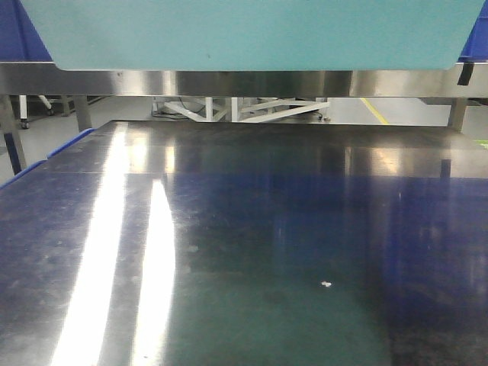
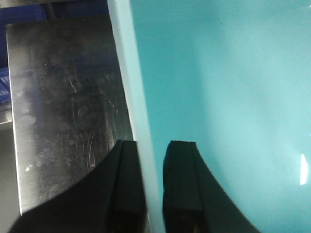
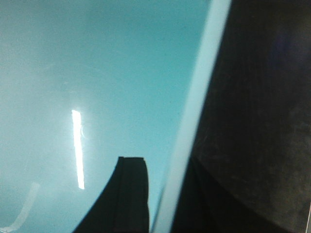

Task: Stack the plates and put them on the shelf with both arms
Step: 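Close both grippers on the tub walls and lift it off the table, then hold the lifted teal tub with both grippers while driving to the shelf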

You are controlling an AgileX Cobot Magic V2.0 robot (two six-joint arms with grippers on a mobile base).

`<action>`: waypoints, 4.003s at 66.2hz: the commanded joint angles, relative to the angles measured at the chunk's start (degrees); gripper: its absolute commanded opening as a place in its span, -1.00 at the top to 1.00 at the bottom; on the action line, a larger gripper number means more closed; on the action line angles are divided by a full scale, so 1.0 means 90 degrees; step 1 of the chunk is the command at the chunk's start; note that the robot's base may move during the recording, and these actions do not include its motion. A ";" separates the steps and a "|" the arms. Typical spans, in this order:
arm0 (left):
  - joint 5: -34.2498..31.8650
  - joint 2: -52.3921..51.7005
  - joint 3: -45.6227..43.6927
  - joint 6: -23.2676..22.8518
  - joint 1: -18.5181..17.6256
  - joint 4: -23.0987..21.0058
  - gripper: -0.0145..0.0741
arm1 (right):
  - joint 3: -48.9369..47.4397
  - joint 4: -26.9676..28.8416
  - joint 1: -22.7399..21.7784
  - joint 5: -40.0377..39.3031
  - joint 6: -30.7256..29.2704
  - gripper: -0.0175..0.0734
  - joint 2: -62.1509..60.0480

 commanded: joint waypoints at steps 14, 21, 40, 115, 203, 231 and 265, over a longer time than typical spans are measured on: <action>-0.0404 -0.0318 -0.0211 0.0150 -0.0191 -0.1016 0.48 | -0.0273 0.0944 0.0128 -0.0674 -0.0226 0.49 -0.0292; -0.0404 -0.0318 -0.0211 0.0150 -0.0191 -0.1016 0.48 | -0.0273 0.0944 0.0128 -0.0674 -0.0226 0.49 -0.0292; -0.0420 -0.0318 -0.0211 0.0150 -0.0191 -0.1016 0.48 | -0.0273 0.0944 0.0128 -0.0674 -0.0226 0.49 -0.0292; -0.0494 -0.0318 -0.0211 0.0150 -0.0191 -0.1016 0.48 | -0.0273 0.0944 0.0128 -0.0674 -0.0226 0.49 -0.0292; -0.0494 -0.0318 -0.0211 0.0150 -0.0191 -0.1016 0.48 | -0.0273 0.0944 0.0128 -0.0674 -0.0226 0.49 -0.0292; -0.0494 -0.0318 -0.0211 0.0150 -0.0191 -0.1016 0.48 | -0.0273 0.0944 0.0128 -0.0674 -0.0226 0.49 -0.0292; -0.0494 -0.0318 -0.0211 0.0150 -0.0191 -0.1016 0.48 | -0.0273 0.0944 0.0128 -0.0674 -0.0226 0.49 -0.0292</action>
